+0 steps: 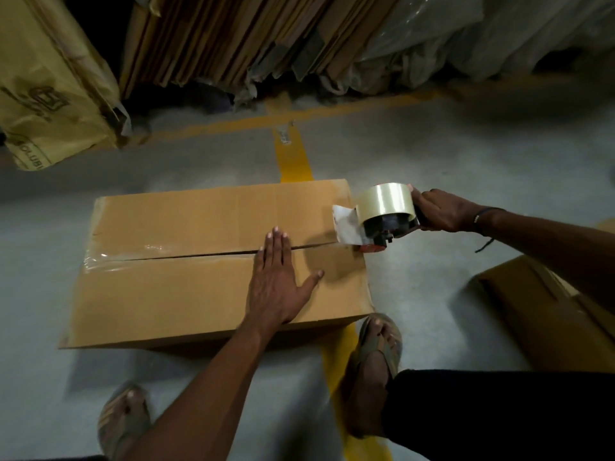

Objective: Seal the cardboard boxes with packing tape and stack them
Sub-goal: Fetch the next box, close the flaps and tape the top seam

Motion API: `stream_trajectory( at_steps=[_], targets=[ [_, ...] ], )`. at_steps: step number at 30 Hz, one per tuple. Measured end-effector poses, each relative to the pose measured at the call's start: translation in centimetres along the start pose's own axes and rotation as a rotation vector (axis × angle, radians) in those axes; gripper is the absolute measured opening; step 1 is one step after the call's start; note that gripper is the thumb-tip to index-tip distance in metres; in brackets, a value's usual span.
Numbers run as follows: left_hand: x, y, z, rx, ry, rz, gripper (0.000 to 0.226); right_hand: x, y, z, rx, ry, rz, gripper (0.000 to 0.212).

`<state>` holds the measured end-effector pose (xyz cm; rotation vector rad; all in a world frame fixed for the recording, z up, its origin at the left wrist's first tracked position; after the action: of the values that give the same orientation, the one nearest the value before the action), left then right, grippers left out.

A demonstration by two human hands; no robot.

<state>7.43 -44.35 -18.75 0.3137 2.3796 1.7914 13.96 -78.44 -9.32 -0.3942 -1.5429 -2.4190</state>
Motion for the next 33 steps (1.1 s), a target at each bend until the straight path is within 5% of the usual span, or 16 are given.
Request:
stream_trajectory(
  at_steps=[6, 11, 14, 19, 27, 33],
  targets=[
    [0.2, 0.8, -1.0, 0.027, 0.01, -0.046, 0.105, -0.7, -0.4, 0.0, 0.043, 0.049, 0.002, 0.087],
    [-1.0, 0.8, -8.4, 0.158, -0.025, -0.03, 0.116, -1.0, -0.5, -0.4, 0.048, 0.091, -0.037, 0.084],
    [-1.6, 0.0, -13.1, 0.278, -0.071, -0.089, 0.097, -1.1, -0.5, -0.6, 0.069, 0.094, -0.052, 0.088],
    [-1.2, -1.8, -13.0, 0.143, -0.07, -0.15, 0.08, -1.3, -0.5, -1.1, 0.064, 0.118, -0.049, 0.093],
    [-1.6, -1.6, -13.1, 0.113, -0.009, 0.018, 0.1, 0.2, 0.8, -5.2, 0.119, 0.003, -0.061, 0.084],
    [-3.5, 1.4, -12.0, 0.53, 0.197, -0.036, 0.079, -1.6, -0.7, -3.8, 0.139, 0.008, -0.005, 0.089]
  ],
)
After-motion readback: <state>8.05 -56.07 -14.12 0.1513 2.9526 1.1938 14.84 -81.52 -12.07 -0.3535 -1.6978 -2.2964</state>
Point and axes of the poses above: each hand's wrist, its own x-axis away from the middle knuckle, its own y-axis out of the back of the hand, z = x × y, the point moved 5 cm from there along -x, towards the middle knuckle, and after that the axes turned 8 degrees about -z, right-handed, at the moved point
